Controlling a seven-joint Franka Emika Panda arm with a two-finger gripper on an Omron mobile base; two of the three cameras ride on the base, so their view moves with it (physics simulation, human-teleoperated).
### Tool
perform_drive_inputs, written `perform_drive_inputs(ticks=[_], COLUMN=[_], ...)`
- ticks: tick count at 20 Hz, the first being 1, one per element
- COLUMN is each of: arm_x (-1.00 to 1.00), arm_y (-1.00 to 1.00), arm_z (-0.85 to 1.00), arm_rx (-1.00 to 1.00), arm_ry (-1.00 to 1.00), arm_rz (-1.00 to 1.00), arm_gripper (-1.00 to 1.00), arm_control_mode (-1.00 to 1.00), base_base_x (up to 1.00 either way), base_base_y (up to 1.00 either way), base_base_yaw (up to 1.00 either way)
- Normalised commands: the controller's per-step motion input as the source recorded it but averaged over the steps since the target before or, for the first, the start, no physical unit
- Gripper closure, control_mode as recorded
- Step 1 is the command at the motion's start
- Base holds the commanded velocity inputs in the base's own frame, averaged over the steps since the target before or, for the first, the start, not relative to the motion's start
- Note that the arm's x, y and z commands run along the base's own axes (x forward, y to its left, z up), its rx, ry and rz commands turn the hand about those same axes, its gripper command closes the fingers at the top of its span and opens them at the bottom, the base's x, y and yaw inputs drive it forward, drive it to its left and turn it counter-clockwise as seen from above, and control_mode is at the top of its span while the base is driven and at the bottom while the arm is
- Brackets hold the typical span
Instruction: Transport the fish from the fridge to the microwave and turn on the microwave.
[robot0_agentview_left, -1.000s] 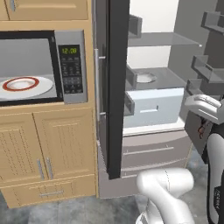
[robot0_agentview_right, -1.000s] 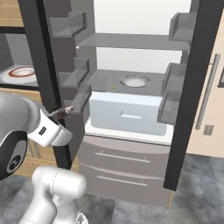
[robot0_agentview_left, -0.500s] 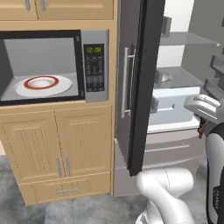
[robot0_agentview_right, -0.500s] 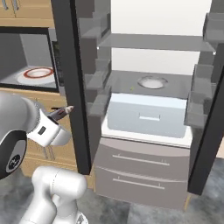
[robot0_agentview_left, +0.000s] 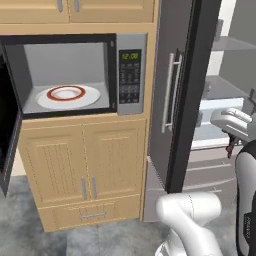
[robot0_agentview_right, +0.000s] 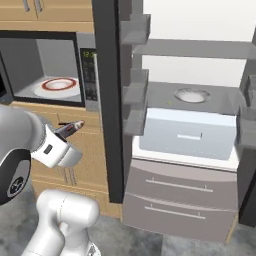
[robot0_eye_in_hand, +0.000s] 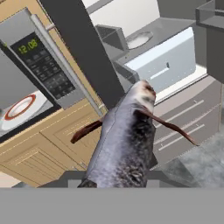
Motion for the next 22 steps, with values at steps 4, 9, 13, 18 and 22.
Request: perform_drive_inputs(ticks=[4, 9, 13, 18, 22], arm_x=[0.0, 0.0, 0.0, 0.0, 0.0], arm_y=[0.0, 0.0, 0.0, 0.0, 0.0], arm_z=[0.0, 0.0, 0.0, 0.0, 0.0], arm_rx=[0.0, 0.0, 0.0, 0.0, 0.0], arm_ry=[0.0, 0.0, 0.0, 0.0, 0.0], arm_rz=[0.0, 0.0, 0.0, 0.0, 0.0], arm_gripper=[1.0, 1.0, 1.0, 1.0, 1.0], arm_control_mode=[1.0, 1.0, 1.0, 1.0, 1.0], base_base_x=[-0.01, 0.0, 0.0, 0.05, 0.23], base_base_y=[0.51, 0.53, 0.51, 0.43, 0.33], base_base_yaw=[0.0, 0.0, 0.0, 0.0, 0.0])
